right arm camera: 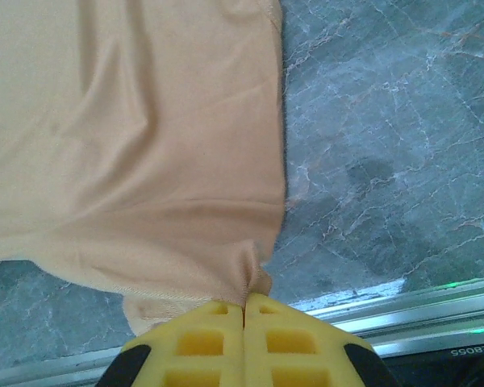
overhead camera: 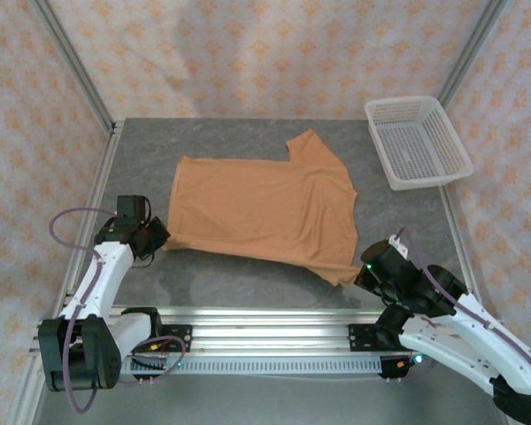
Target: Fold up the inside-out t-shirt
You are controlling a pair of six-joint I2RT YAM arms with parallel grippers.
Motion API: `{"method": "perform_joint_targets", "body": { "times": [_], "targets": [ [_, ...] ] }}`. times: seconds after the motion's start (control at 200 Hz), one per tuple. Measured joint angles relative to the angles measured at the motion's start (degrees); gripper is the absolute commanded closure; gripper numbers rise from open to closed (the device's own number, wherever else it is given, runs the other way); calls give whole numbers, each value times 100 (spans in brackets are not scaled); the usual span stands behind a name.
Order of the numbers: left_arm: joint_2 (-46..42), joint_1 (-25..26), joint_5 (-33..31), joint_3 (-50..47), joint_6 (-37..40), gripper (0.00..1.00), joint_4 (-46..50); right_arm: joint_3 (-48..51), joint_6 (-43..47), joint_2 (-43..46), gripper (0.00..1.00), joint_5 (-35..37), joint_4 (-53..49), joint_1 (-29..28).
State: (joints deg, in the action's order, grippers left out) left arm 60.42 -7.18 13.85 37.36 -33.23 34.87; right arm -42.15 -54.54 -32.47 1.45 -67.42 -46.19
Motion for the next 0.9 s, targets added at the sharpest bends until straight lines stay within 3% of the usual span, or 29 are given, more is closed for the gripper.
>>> {"method": "perform_joint_targets", "body": {
  "times": [0.18,0.46,0.901],
  "targets": [
    [136,7,44,-39,-28,100,11,-39,372,-1025,100,4,616,146],
    [1241,164,-81,1104,46,100,4,-1003,1528,-3193,100,-264,1880,1408],
    [3036,184,-258,2267,361,100,-33,-2804,2719,-5630,100,-643,2424,2256]
  ]
}}
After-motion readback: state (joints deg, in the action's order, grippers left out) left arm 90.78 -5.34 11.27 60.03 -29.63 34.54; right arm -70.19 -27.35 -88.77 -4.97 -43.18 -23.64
